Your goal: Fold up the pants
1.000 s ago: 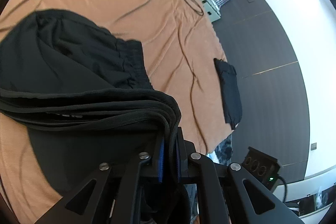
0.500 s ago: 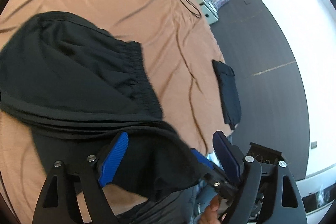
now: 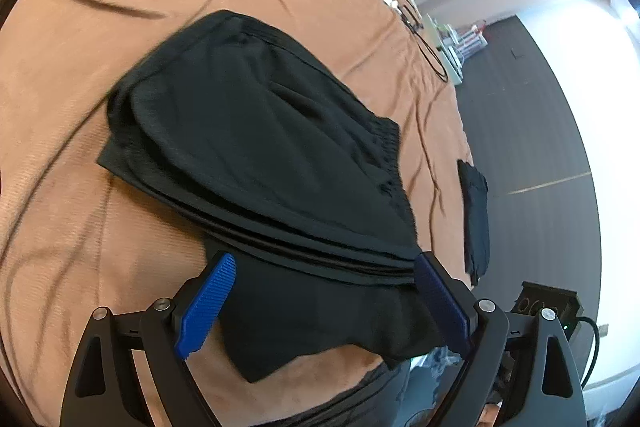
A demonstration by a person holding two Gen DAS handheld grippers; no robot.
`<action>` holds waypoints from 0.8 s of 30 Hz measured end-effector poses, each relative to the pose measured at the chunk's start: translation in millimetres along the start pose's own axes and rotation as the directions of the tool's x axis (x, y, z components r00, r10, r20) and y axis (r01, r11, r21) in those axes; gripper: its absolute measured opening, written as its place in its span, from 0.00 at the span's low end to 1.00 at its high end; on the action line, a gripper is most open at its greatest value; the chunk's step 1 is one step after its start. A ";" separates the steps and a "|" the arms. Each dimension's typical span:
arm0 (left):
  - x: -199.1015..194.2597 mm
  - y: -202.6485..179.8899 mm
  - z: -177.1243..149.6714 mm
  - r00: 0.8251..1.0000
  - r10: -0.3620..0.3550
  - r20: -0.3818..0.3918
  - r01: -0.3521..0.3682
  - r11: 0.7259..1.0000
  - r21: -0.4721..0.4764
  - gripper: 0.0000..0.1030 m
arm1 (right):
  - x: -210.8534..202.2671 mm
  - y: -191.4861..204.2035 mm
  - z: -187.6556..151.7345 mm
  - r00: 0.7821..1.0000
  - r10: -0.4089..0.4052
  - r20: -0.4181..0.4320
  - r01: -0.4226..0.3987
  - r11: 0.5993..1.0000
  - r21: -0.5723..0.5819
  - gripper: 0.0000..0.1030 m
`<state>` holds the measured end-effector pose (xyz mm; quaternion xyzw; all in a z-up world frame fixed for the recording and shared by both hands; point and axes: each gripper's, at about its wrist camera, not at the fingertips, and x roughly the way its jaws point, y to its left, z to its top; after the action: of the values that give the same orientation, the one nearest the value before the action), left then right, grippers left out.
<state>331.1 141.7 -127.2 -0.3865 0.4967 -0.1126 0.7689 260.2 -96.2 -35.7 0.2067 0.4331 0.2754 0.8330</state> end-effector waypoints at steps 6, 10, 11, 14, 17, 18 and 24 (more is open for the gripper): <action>4.7 17.6 6.8 1.000 0.022 0.005 -0.022 0.999 -0.029 0.89 | 11.3 8.2 2.8 0.999 -0.045 -0.029 0.045 0.999 -0.031 0.69; 14.9 24.9 16.3 0.999 0.037 0.018 -0.036 0.998 -0.047 0.89 | 15.0 10.3 3.3 0.996 -0.068 -0.049 0.065 0.996 -0.053 0.69; 16.8 26.8 19.8 0.999 0.040 0.029 -0.038 0.998 -0.052 0.89 | 14.9 10.1 3.4 0.996 -0.070 -0.053 0.067 0.996 -0.057 0.69; 17.6 30.6 28.3 0.997 0.047 0.068 -0.043 0.997 -0.061 0.87 | 15.2 8.9 3.3 0.995 -0.082 -0.060 0.078 0.995 -0.068 0.69; 7.4 31.4 34.1 0.989 0.084 0.122 -0.076 0.995 -0.069 0.68 | 15.5 3.9 3.1 0.993 -0.096 -0.066 0.091 0.994 -0.068 0.64; 3.6 31.2 35.3 0.987 0.089 0.134 -0.080 0.994 -0.067 0.59 | 15.7 1.2 3.0 0.993 -0.096 -0.071 0.091 0.994 -0.063 0.60; -9.0 28.6 49.5 0.979 0.135 0.155 -0.128 0.990 -0.055 0.11 | 20.8 -5.6 -2.0 0.992 -0.066 -0.105 0.061 0.997 -0.052 0.37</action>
<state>362.8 189.9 -131.0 -0.3775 0.4611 -0.0196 0.8028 269.9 -87.0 -52.7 0.1578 0.4763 0.2699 0.8218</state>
